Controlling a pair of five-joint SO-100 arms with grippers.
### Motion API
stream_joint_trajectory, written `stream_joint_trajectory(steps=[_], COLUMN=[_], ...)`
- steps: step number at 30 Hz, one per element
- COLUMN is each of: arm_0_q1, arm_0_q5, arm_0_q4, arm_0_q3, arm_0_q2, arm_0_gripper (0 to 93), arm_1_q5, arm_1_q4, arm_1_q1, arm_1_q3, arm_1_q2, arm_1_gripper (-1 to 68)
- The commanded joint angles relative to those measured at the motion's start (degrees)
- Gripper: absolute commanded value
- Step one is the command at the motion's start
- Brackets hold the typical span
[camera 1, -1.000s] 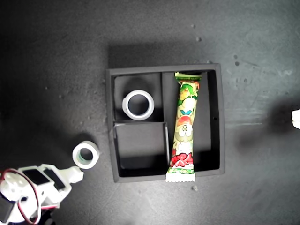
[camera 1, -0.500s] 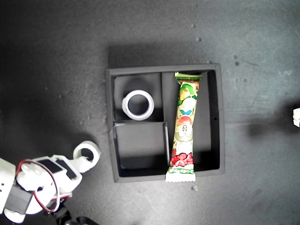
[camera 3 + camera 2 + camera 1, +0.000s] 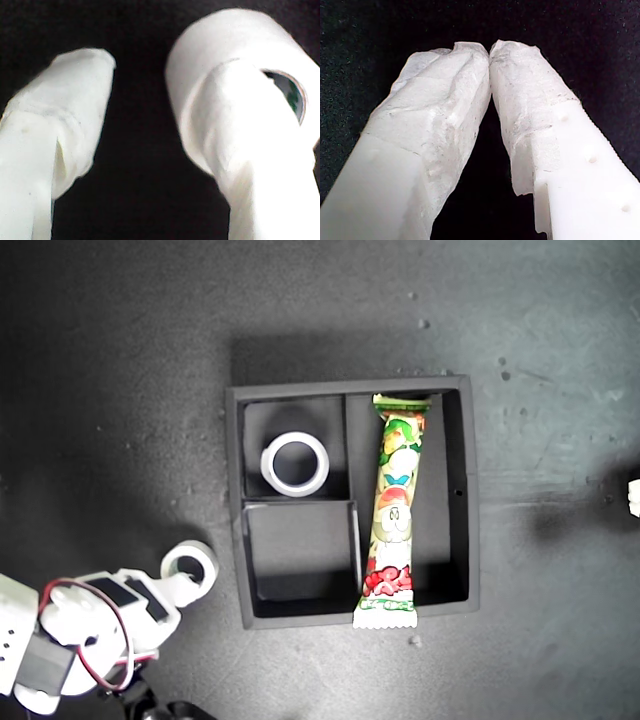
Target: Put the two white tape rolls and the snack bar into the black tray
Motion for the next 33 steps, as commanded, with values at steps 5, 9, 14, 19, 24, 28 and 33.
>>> stream_joint_trajectory(steps=[5, 9, 14, 19, 24, 28, 33], arm_0_q1=[-0.79, -1.05, -1.32, -0.79, -0.97, -1.85, -2.55], arm_0_q5=[0.18, 0.35, 0.70, 1.49, 2.11, 2.11, 1.67], arm_0_q4=[6.33, 7.73, 8.26, 10.63, 12.83, 13.10, 13.10], arm_0_q3=[-4.83, -5.54, -6.33, -10.46, -12.92, -12.30, -11.78], arm_0_q2=[0.18, 0.97, 1.41, 1.05, 0.00, -1.41, -3.78], arm_0_gripper=[12.6, 12.4, 12.1, 11.6, 11.4, 11.5, 11.9], arm_1_q5=[0.09, -0.35, -0.70, -1.14, -1.32, -1.32, -1.32], arm_1_q4=[0.26, 0.26, 0.35, 0.44, 0.53, 0.53, 0.53], arm_1_q1=[-1.14, -1.05, -1.05, -0.88, -0.79, -1.05, -1.49], arm_1_q3=[0.70, 0.70, 0.70, 0.70, 0.70, 0.70, 0.70], arm_1_q2=[-0.09, -0.09, -0.18, -0.18, -0.18, -0.18, -0.18], arm_1_gripper=[-0.3, -0.3, -0.3, -0.3, -0.4, -0.4, -0.4])
